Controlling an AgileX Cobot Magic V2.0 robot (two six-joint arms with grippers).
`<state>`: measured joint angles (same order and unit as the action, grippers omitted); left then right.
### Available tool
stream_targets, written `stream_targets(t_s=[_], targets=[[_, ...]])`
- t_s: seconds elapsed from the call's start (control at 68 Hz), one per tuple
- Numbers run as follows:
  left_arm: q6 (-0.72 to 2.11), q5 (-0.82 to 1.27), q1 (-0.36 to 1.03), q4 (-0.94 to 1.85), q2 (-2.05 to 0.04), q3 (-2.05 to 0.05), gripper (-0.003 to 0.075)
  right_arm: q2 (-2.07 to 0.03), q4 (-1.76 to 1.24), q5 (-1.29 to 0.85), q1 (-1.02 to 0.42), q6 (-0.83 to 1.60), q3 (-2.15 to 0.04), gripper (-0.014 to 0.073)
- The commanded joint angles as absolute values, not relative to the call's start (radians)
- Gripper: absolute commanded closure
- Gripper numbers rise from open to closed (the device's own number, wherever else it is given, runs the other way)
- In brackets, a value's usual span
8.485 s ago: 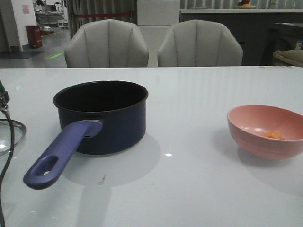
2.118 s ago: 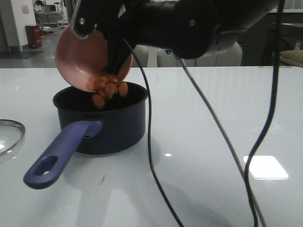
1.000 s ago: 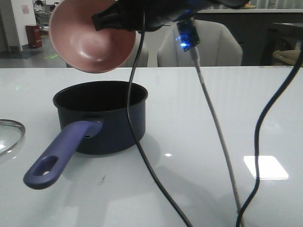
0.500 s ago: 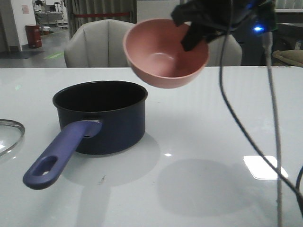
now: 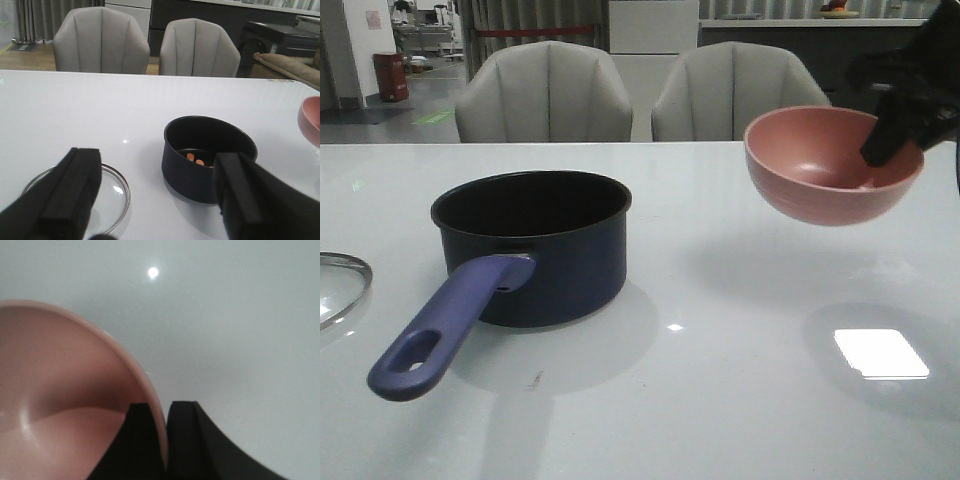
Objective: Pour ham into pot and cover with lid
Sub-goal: 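Carry the empty bowl back and set it down, open the right gripper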
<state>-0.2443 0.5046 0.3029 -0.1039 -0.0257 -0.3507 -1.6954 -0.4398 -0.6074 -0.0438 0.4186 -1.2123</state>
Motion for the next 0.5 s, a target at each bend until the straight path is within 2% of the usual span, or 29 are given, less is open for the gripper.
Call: stream_targets(t_s=[0.0,0.353,0.426,0.485], targets=[[-0.247,0.430,0.311,-0.106,-0.039,-0.375,0.0213,-1.698,-0.457,-0.603,-0.014,0.412,-1.240,0.0461],[-0.247,0.430,0.311,-0.106,-0.039,-0.375,0.0213,-1.809,-0.505,-0.611,-0.010,0.412,-1.242,0.0452],[-0.247,0.430,0.311,-0.106,-0.039,-0.375,0.0213,-1.824,-0.505,-0.609,-0.010,0.412,-1.242,0.0400],[-0.247,0.430,0.311,-0.106,-0.039,-0.375,0.0213,-1.828,-0.504,-0.608,-0.010,0.414,-1.242,0.0314]])
